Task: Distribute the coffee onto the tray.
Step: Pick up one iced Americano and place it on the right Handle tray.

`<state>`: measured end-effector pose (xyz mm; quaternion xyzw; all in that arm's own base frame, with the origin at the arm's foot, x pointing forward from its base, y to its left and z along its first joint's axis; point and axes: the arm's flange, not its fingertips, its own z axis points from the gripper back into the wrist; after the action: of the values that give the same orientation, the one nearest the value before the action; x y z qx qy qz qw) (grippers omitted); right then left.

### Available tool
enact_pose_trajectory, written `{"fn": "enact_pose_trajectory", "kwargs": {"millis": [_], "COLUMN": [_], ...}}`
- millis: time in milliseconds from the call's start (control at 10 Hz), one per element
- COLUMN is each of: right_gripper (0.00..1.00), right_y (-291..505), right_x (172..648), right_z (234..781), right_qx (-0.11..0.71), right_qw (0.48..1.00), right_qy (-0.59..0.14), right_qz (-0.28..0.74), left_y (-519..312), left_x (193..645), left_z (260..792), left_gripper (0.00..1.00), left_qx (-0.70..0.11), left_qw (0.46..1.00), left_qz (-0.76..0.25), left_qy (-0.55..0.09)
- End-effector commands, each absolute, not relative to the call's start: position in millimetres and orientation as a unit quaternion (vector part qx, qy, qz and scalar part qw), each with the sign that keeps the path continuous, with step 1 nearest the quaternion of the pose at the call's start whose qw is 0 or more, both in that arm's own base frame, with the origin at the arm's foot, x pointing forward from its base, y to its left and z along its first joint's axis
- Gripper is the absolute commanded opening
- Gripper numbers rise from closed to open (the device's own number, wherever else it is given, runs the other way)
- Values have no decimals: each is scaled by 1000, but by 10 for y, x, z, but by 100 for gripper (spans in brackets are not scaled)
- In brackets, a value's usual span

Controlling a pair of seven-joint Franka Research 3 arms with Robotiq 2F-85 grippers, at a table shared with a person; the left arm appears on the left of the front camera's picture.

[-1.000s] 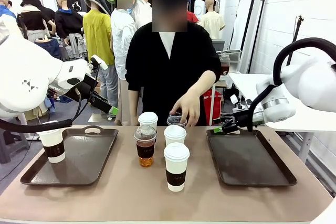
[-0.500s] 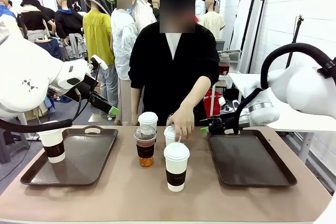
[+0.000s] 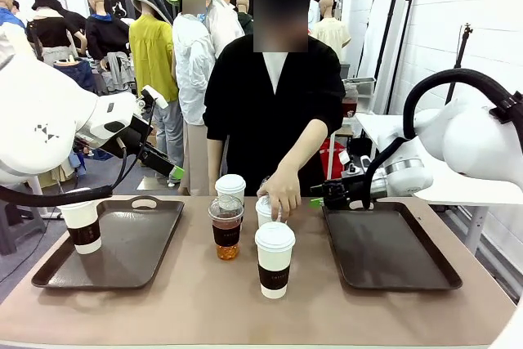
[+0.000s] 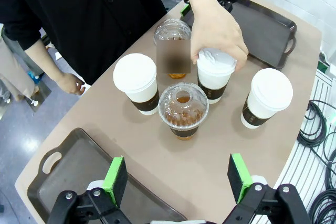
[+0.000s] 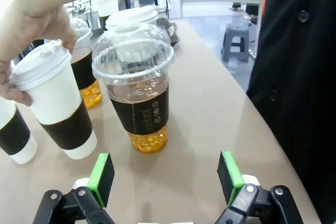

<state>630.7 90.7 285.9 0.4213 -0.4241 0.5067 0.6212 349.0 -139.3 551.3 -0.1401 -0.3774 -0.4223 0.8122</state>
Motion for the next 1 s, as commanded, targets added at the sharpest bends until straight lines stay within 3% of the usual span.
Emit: {"fn": "enact_pose_trajectory", "kwargs": {"millis": [0,900], "right_gripper": [100,100], "right_y": [717,84], "right_x": [6222,5986], "right_z": [2910,2850], "right_qx": [411,431], "right_qw": [623,618], "right_qy": [-444,-434], "right_qz": [496,494], "left_y": [-1382,-1382], "left_x": [3493,3493], "left_z": [5513,5513], "left_gripper": [100,100], "left_qx": [-142,-142], "left_qw": [812,812], "left_qz": [-421,-421], "left_qy": [-378,-378]}}
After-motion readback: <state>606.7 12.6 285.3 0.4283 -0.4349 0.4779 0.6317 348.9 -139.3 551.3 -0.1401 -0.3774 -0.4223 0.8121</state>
